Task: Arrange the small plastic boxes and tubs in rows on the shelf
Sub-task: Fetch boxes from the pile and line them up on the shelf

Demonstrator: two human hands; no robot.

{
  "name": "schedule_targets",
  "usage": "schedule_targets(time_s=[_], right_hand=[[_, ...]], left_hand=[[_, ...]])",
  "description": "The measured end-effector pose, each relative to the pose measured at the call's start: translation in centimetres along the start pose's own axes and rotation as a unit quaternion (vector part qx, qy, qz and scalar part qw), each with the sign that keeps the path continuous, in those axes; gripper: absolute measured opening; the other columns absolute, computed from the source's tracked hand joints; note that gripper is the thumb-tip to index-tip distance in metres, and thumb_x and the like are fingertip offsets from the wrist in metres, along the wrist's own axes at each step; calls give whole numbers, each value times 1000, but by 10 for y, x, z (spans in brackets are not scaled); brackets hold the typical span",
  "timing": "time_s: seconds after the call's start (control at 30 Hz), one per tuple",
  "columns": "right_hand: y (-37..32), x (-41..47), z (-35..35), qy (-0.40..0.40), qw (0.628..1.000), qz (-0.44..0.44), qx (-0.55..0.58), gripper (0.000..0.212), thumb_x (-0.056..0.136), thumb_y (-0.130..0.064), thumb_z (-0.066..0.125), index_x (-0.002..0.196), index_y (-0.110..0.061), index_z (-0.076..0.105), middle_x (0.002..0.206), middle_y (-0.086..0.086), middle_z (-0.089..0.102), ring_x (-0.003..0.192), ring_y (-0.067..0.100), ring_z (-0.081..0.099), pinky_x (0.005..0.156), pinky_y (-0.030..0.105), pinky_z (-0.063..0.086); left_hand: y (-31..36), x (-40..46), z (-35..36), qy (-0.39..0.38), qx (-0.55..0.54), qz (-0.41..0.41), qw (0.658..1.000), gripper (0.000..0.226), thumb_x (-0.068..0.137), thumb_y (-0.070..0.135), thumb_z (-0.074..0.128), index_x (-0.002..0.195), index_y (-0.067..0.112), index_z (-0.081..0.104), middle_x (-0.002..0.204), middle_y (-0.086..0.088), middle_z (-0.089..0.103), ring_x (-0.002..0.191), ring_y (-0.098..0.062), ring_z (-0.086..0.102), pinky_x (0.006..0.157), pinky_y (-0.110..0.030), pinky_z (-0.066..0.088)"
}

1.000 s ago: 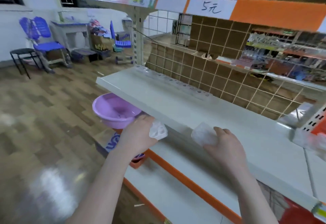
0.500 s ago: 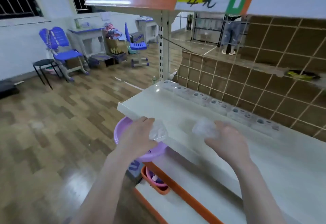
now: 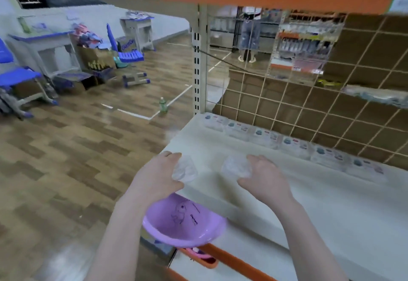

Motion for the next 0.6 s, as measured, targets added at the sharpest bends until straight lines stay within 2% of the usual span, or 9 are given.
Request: schedule_targets(time_s=[0.1,0.27,0.43,0.6], right_hand=[[-21,12,10,-3,1000,31,0,26,77,-29,60,91,-16,42,90,1,42,101,25,50,66,26,29],[-50,36,21,9,998,56,-11,34,77,-28,61,104,-13,51,104,6,52,102,26,51,69,27,33],[-64,46,32,-11,996,80,-34,26,77,-30,60,95,-16,46,104,4,52,101,24,52,67,27,32],[-65,52,34,-43,993,101,-44,27,76,-30,60,92,-18,43,105,4,51,101,24,50,66,28,34]], left_hand=[[-26,24,-13,-18,9,36,999,68,74,26,69,137,20,43,127,1,48,114,-19,49,88,-29,43],[-64,51,-32,-18,1,76,997,67,72,23,70,134,25,45,123,-1,52,115,-20,50,89,-34,46],[-90,65,-35,-46,11,83,995,67,73,26,69,134,20,42,123,1,49,112,-20,50,88,-34,46],[-101,75,-36,-56,5,97,994,61,70,26,71,126,17,48,122,3,51,110,-19,52,88,-35,46]])
Point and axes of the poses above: each hand's wrist, its own x-axis towards the middle knuckle, its own z-axis out of the palm, y = z × x, the point moved 2 cm from there along x, towards the middle knuckle
